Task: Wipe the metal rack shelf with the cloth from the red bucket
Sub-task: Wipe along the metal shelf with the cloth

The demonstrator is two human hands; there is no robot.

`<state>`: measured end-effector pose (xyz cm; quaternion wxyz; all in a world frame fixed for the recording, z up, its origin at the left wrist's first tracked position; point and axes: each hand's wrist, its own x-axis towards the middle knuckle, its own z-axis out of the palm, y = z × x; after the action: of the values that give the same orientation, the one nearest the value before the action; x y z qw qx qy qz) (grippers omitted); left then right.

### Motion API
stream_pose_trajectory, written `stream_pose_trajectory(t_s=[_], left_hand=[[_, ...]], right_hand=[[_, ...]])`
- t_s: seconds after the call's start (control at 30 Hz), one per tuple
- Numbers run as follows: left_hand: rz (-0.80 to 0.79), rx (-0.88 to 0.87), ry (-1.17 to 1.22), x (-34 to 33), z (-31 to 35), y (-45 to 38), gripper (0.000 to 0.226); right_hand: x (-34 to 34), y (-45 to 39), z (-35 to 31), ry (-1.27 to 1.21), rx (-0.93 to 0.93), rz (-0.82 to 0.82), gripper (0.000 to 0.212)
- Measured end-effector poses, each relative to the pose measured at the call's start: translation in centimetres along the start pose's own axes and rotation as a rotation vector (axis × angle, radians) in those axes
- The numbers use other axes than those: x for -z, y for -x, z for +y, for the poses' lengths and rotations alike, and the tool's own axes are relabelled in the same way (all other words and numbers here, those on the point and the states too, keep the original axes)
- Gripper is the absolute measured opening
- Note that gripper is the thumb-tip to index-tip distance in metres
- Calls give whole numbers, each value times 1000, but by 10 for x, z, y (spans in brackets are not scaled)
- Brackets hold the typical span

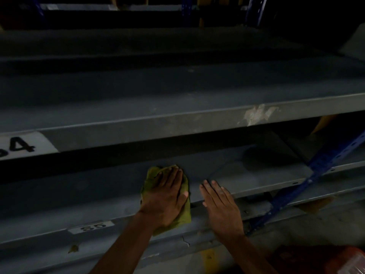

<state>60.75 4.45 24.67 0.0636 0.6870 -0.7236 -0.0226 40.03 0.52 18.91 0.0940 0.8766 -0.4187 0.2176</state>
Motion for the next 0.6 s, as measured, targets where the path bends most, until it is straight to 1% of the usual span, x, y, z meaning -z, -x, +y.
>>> stream_pose_trajectory(t_s=[0.07,0.2,0.33,0.47,0.57,0.6], left_hand=[[20,15,10,0,-4,-5,72],[30,39,52,-1,-10,-22,84],[33,86,26,3,-7,-45,70],[28,88,40,3,7,-60,76],[25,68,12,0,19,-63,69],[51,62,16,-2,22,-63,69]], right_hand=[[-1,-1,0,0,-6,8,46],[1,-3,0,27,10,9,45],[6,-4,-1,21,25,-1,44],[11,-6,2,15,53,-2,44],[9,-5,5,-11,64,6,45],[8,-6,6,-19,66,9,45]])
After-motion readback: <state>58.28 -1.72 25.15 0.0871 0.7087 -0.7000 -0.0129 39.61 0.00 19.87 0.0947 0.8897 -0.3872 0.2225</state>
